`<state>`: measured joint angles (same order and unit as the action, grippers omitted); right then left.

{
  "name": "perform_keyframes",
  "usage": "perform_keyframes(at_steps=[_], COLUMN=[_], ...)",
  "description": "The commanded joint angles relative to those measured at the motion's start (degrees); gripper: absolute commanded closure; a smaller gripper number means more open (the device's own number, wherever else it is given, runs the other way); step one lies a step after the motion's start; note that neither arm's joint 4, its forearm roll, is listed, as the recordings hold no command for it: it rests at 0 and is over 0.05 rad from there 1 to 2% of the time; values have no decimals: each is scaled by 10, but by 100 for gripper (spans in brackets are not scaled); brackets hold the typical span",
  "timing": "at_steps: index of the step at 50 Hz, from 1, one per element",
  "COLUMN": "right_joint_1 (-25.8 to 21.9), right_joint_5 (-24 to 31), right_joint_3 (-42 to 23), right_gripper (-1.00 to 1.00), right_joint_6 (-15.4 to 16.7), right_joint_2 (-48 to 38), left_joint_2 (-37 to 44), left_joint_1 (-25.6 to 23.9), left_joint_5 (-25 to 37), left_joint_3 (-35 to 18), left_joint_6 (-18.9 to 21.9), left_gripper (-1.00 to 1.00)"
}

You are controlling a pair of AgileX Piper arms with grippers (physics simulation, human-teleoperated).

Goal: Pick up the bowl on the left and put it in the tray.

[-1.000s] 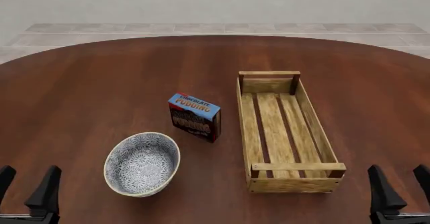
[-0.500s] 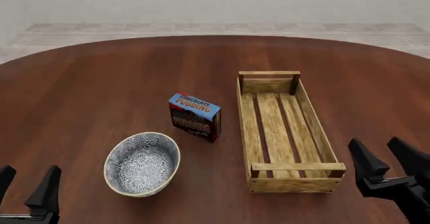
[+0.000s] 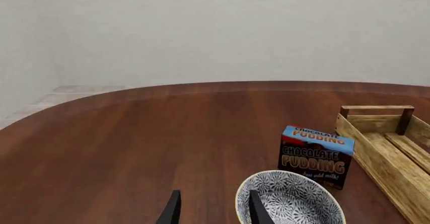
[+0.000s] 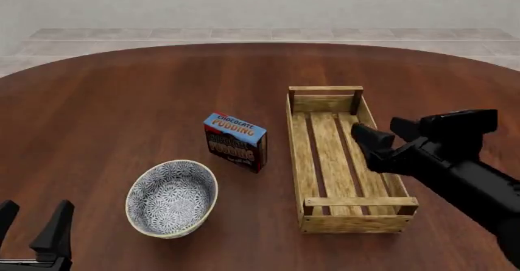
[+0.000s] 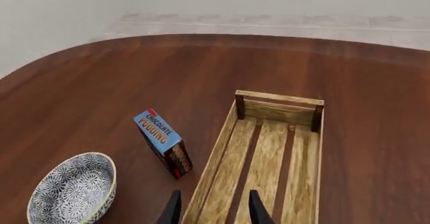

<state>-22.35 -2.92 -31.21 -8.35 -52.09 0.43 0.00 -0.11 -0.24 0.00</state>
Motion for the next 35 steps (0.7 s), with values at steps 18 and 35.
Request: perform_keyframes(at_steps=[18, 35], right_joint_1=[-123, -151], right_joint_5=[66, 71], right_joint_3=[-180, -225], right_gripper=[-100, -100], right_joint_6=[-14, -19], right_joint_2=[-232, -305], left_joint_2=[0, 0], left_joint_1=[0, 0], left_joint_5=[0, 0], left_joint_3=[0, 0], left_joint_6=[0, 0], left_gripper=[-100, -100])
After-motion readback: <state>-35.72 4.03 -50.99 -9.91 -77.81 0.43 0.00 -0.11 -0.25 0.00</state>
